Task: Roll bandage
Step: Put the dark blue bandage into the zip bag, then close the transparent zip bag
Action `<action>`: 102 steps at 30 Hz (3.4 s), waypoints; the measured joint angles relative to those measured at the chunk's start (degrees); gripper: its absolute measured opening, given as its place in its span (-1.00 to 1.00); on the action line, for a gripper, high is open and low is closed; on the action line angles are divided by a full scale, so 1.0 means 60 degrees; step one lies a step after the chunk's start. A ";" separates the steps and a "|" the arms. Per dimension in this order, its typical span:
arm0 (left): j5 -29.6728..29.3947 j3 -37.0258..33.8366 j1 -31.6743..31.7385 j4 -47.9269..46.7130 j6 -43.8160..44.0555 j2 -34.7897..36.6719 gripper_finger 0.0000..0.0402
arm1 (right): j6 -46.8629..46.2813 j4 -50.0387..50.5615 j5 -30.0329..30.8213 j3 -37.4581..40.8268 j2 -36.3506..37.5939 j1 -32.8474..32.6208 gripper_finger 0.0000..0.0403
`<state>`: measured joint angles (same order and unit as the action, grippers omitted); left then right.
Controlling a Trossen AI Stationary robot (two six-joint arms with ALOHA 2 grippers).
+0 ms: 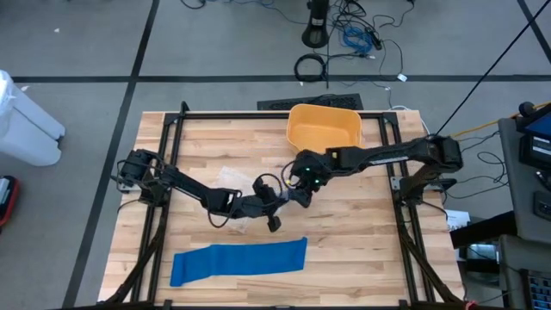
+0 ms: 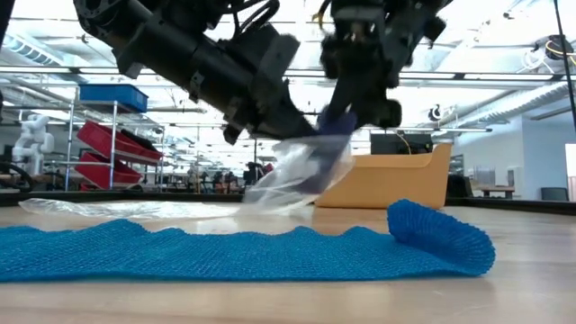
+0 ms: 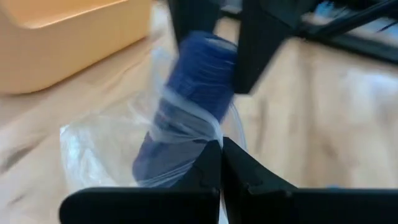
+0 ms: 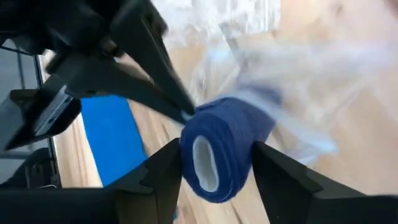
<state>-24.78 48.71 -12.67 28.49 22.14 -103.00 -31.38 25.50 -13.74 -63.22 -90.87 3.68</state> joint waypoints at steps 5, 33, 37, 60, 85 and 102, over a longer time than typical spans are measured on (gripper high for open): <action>0.0915 0.0004 -0.0029 0.0854 -0.0027 0.0049 -1.00 | 0.0402 0.0546 0.0885 0.0000 0.0908 -0.0470 -0.15; 0.3067 0.0004 0.0233 -0.1509 0.0180 0.2808 -1.00 | 0.3877 -0.3586 0.7688 0.3774 0.4423 -0.5274 -0.15; 0.2597 0.0004 0.0230 -0.1725 0.0057 0.2805 -1.00 | 0.4673 -0.4891 0.7836 0.4354 0.4119 -0.5257 -0.15; 0.2537 0.0004 0.0215 -0.1908 -0.0405 0.2805 -1.00 | 0.6194 -0.7310 0.7735 0.4433 0.2515 -0.4339 -0.41; 0.1927 -0.0004 0.0023 -0.3591 -0.1297 0.4336 -0.97 | 0.7603 -0.8740 0.6514 0.4067 0.2521 -0.3301 -1.00; 0.1566 -0.0004 -0.0208 -0.4627 -0.1336 0.4335 -0.95 | 0.7223 -0.7247 0.5549 0.3748 0.2521 -0.3304 -1.00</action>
<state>-15.38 48.69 -13.92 0.73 14.12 -76.99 11.96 -17.99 19.56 -40.73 -75.75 -16.14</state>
